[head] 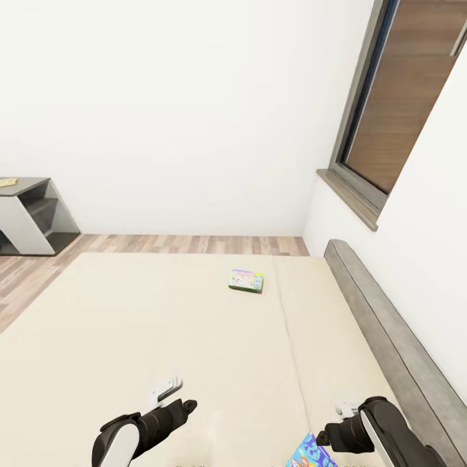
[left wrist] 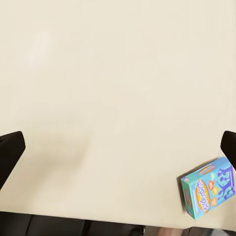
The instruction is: Put all the toys in the child's room - the three board games (two on the bed and one on the table), the two jigsaw puzzles on the table, and the tennis ball on the table - inside the toy box on the table in the child's room.
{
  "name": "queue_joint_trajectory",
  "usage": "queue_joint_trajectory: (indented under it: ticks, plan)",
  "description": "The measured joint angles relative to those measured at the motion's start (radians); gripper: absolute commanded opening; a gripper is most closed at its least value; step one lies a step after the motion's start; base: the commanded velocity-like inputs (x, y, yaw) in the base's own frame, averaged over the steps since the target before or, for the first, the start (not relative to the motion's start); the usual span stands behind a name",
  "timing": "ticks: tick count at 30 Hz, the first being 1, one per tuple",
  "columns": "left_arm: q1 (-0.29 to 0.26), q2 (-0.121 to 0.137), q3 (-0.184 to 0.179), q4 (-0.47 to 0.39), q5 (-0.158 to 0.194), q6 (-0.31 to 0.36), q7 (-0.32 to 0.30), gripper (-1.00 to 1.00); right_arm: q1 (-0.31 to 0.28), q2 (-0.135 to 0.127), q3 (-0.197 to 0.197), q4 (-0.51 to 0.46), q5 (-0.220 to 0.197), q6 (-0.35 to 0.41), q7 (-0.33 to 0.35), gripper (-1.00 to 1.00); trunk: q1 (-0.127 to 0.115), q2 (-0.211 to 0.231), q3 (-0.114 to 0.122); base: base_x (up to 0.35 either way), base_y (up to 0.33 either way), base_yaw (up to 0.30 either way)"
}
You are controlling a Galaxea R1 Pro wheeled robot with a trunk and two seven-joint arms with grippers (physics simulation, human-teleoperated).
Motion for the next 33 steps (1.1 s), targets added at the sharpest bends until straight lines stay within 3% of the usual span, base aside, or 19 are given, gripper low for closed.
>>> queue_joint_trajectory:
  ticks: [9, 13, 20, 23, 33]
  plan:
    - [0.0, 0.0, 0.0, 0.006, -0.001, 0.0, -0.004, 1.0, -0.002, 0.0, 0.0, 0.012, -0.004, 0.0, 0.002, 1.0, 0.0, 0.0, -0.015, 0.0, 0.0, 0.0]
    - [-0.001, 0.0, 0.0, 0.007, -0.001, 0.0, -0.005, 1.0, -0.002, 0.0, 0.001, 0.015, -0.005, -0.041, 0.006, 1.0, 0.0, 0.0, -0.021, 0.0, 0.0, 0.0]
    - [-0.001, 0.001, 0.0, 0.01, 0.0, -0.008, -0.007, 1.0, -0.003, -0.002, 0.001, 0.022, -0.004, -0.133, 0.072, 1.0, 0.0, 0.0, -0.033, 0.0, 0.0, 0.0]
    - [-0.001, 0.001, 0.0, 0.017, 0.0, -0.016, -0.008, 1.0, -0.002, -0.005, 0.002, 0.032, -0.001, -0.182, 0.132, 1.0, 0.0, 0.0, -0.038, 0.0, 0.0, 0.0]
    - [-0.002, 0.001, 0.0, 0.026, 0.0, -0.024, -0.008, 1.0, -0.003, -0.013, -0.005, 0.044, 0.004, -0.238, 0.203, 1.0, 0.0, 0.0, -0.054, 0.0, 0.0, 0.0]
